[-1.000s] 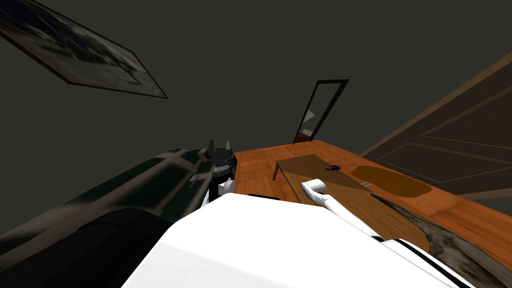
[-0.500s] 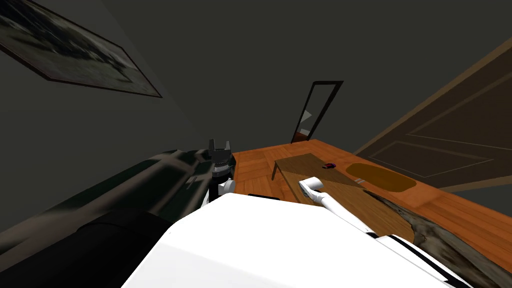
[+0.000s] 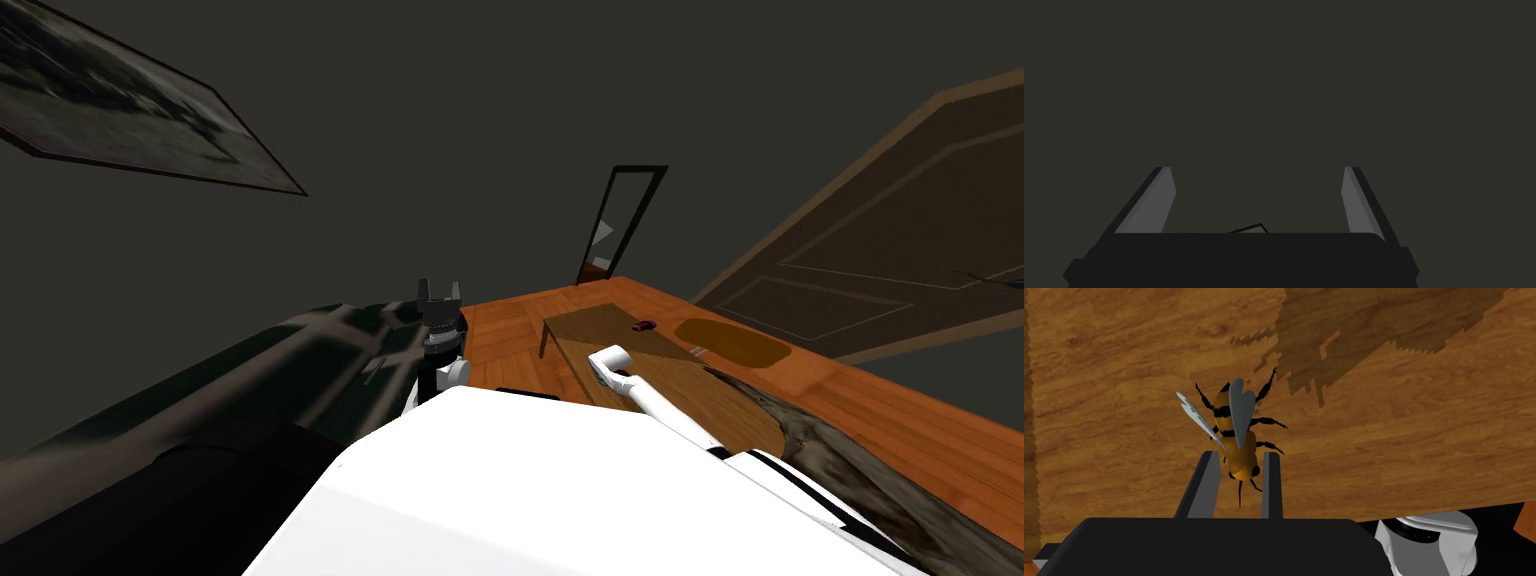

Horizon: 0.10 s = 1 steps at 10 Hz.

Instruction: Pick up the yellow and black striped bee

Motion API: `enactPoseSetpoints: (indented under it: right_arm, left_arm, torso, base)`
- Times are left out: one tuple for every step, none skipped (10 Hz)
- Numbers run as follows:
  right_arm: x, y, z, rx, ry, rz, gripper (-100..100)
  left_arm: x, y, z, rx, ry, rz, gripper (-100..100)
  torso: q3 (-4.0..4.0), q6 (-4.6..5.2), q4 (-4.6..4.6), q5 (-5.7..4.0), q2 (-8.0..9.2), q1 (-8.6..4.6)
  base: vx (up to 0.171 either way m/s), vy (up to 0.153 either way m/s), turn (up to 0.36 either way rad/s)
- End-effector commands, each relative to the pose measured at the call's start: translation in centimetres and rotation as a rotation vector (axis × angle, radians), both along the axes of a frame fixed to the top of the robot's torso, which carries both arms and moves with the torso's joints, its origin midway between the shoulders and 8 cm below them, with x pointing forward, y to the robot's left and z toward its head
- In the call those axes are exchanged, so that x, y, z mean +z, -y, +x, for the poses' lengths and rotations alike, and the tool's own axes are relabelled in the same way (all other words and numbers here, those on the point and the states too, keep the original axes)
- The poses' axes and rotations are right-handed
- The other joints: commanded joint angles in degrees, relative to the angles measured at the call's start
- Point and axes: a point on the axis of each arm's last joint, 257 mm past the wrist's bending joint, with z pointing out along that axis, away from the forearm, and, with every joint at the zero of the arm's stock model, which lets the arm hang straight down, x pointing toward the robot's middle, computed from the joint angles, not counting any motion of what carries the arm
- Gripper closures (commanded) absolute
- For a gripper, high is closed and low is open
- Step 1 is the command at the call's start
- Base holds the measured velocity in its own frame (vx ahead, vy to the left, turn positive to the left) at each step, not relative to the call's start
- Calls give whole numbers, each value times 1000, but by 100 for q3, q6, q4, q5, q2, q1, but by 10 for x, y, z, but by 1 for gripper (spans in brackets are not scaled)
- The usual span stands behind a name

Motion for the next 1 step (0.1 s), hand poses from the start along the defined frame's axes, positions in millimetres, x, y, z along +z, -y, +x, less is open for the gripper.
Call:
enactPoseSetpoints:
  right_arm:
    - [0,0,0,0,0,0,0]
  left_arm:
    - [0,0,0,0,0,0,0]
  torso:
    - [0,0,0,0,0,0]
  base:
    - [0,0,0]
